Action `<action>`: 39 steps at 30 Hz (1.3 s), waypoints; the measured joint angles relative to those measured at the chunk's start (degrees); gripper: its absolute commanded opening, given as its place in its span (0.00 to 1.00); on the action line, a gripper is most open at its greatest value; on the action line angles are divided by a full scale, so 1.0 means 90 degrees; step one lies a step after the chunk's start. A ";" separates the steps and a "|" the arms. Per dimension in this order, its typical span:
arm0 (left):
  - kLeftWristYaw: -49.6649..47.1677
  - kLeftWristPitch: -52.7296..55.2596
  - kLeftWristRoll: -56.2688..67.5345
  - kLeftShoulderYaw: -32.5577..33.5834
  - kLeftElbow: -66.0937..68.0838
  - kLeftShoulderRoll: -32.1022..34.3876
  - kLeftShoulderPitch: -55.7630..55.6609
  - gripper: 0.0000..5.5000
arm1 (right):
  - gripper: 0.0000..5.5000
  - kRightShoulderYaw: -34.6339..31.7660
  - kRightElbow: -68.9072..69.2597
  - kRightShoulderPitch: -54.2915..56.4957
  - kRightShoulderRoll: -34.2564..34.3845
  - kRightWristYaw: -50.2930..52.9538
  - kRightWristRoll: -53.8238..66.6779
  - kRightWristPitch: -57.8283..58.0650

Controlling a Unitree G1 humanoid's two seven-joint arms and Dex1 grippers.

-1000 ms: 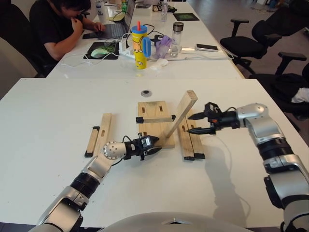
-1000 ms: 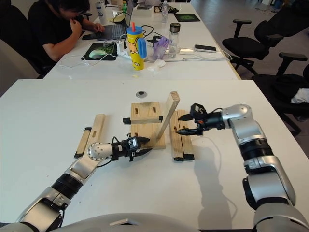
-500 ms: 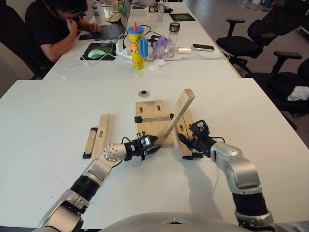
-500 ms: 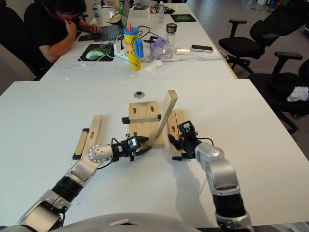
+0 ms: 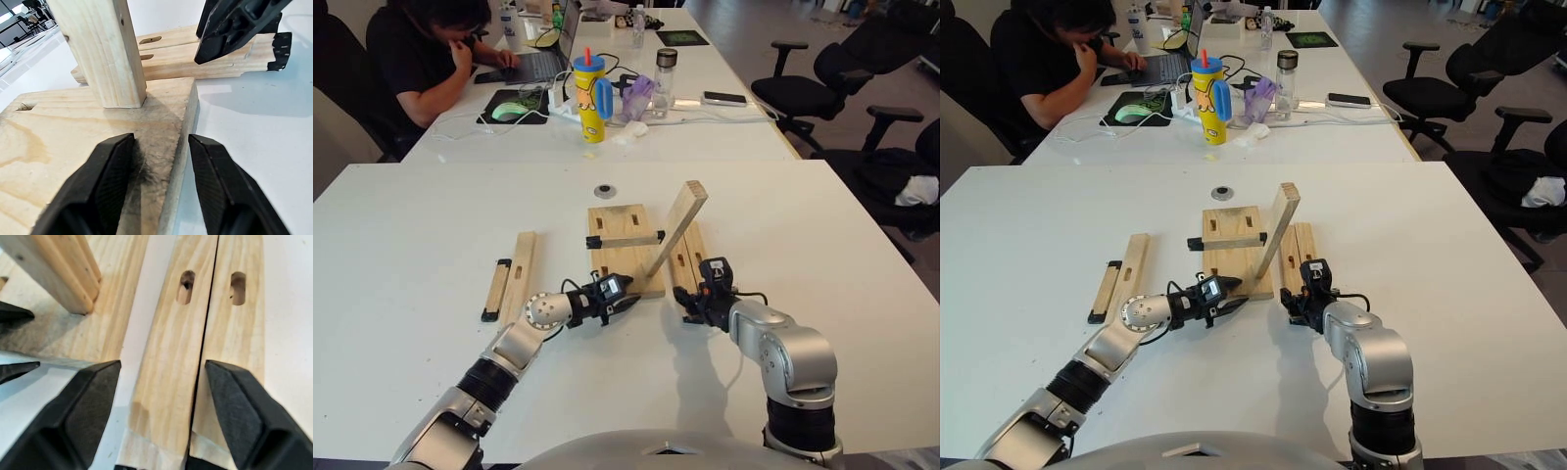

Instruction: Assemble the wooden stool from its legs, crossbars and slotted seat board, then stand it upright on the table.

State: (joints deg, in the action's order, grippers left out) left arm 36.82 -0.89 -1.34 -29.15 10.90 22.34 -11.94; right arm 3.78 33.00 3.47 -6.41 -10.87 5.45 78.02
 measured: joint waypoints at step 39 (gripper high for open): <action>-0.0202 0.0267 -0.0356 0.0048 -0.0332 -0.0371 0.0184 0.38 | 0.39 -0.0583 -0.1717 0.0489 -0.0194 0.0383 0.0195 -0.3583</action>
State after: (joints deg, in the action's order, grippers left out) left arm 35.00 1.52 -4.54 -28.72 7.91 19.00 -10.28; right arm -1.48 17.55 7.87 -8.16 -7.42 7.20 45.78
